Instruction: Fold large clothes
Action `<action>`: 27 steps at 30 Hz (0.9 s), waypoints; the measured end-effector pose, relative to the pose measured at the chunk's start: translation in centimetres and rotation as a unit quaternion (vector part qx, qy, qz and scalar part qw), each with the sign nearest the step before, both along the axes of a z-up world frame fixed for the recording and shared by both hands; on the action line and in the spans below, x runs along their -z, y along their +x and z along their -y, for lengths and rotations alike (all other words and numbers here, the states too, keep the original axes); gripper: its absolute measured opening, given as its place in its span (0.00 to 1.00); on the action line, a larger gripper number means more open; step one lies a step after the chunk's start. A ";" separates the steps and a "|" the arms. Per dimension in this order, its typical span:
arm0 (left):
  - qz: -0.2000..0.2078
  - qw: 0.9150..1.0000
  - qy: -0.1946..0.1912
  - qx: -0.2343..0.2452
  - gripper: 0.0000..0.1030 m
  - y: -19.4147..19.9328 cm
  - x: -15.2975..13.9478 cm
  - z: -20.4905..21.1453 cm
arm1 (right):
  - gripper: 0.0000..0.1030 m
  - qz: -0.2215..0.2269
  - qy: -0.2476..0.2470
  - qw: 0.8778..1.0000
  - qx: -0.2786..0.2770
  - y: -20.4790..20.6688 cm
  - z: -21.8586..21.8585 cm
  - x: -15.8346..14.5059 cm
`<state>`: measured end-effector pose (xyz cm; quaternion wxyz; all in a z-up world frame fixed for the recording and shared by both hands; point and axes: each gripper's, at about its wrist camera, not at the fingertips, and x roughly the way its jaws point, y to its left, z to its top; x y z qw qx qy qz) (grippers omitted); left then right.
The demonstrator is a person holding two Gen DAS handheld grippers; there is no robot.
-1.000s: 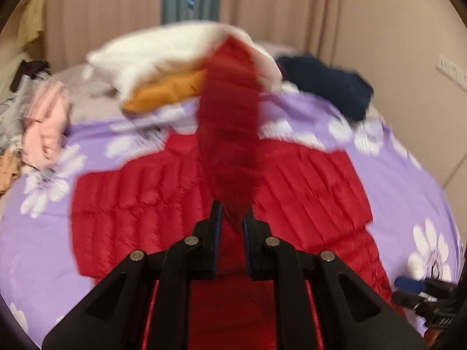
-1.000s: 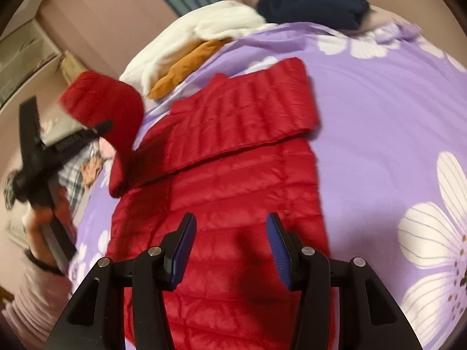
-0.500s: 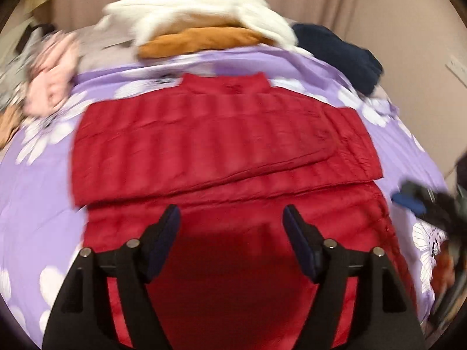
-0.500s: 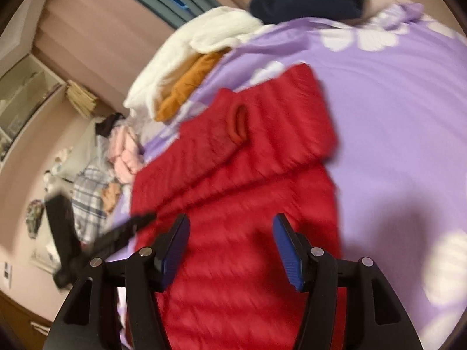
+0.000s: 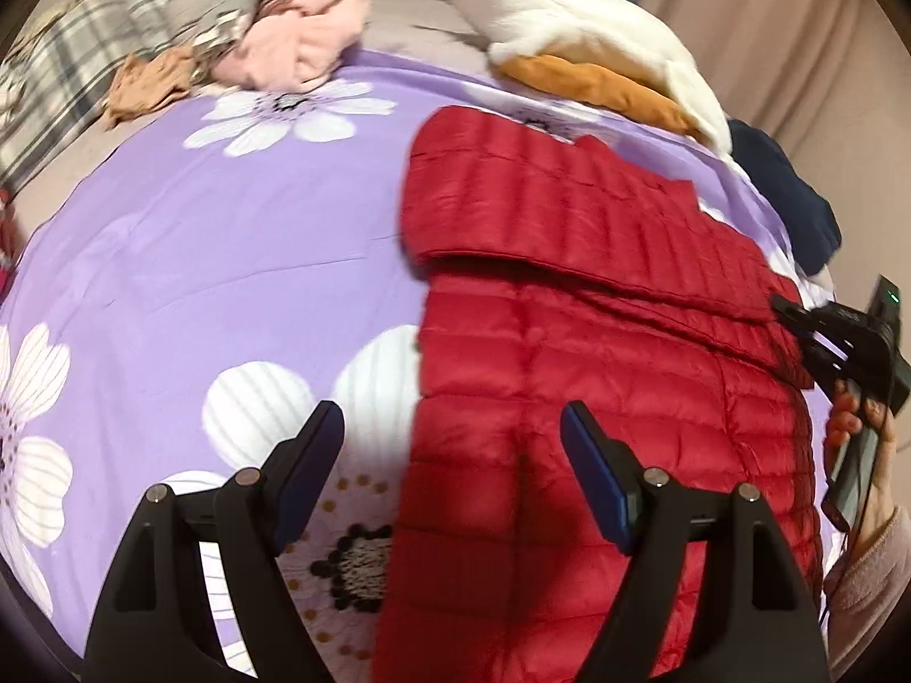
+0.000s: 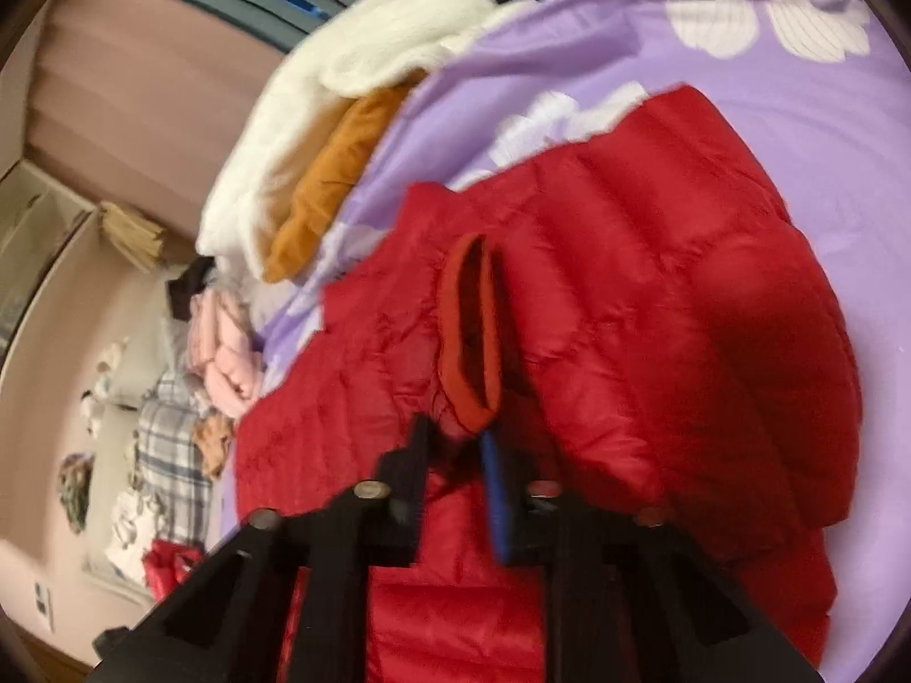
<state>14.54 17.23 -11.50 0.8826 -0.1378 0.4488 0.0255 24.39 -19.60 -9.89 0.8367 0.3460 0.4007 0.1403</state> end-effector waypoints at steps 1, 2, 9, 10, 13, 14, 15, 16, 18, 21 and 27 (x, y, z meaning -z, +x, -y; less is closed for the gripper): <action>0.000 1.000 -0.004 -0.004 0.76 0.0 0.0 -0.2 | 0.07 0.013 0.000 1.000 0.001 -0.5 0.1 -0.9; 0.000 1.000 -0.008 -0.006 0.76 0.0 0.0 -0.3 | 0.07 0.024 0.002 1.000 0.002 -0.9 0.1 -1.6; 0.000 1.000 0.003 0.009 0.76 0.0 0.1 0.6 | 0.07 0.037 -0.072 0.997 0.015 -5.9 1.4 -4.1; -0.002 1.000 0.002 0.014 0.76 0.3 0.1 0.8 | 0.07 0.020 -0.094 0.995 0.022 -5.8 2.0 -3.3; -0.002 1.000 0.005 0.026 0.76 1.0 0.1 1.6 | 0.12 -0.073 -0.098 0.992 0.027 -4.6 3.6 -0.1; -0.001 1.000 0.008 0.030 0.76 1.2 0.0 1.8 | 0.17 -0.080 -0.093 0.992 0.028 -4.8 3.8 0.1; 0.000 0.999 0.010 0.033 0.76 1.5 -0.1 1.9 | 0.24 -0.076 -0.095 0.992 0.026 -5.0 3.9 -0.2; 0.002 0.999 0.012 0.037 0.76 1.8 -0.3 2.0 | 0.28 -0.063 -0.106 0.992 0.026 -5.4 3.9 -0.9; 0.011 0.999 0.017 0.043 0.76 2.9 -1.0 2.2 | 0.33 -0.032 -0.147 0.988 0.040 -6.2 3.9 -2.7; 0.038 0.997 0.023 0.055 0.75 4.8 -2.1 2.8 | 0.34 0.025 -0.195 0.979 0.048 -6.9 3.3 -5.4; 0.047 0.997 0.031 0.060 0.41 10.2 -2.0 4.2 | 0.34 0.075 -0.204 0.976 -0.027 -4.1 -0.1 -4.9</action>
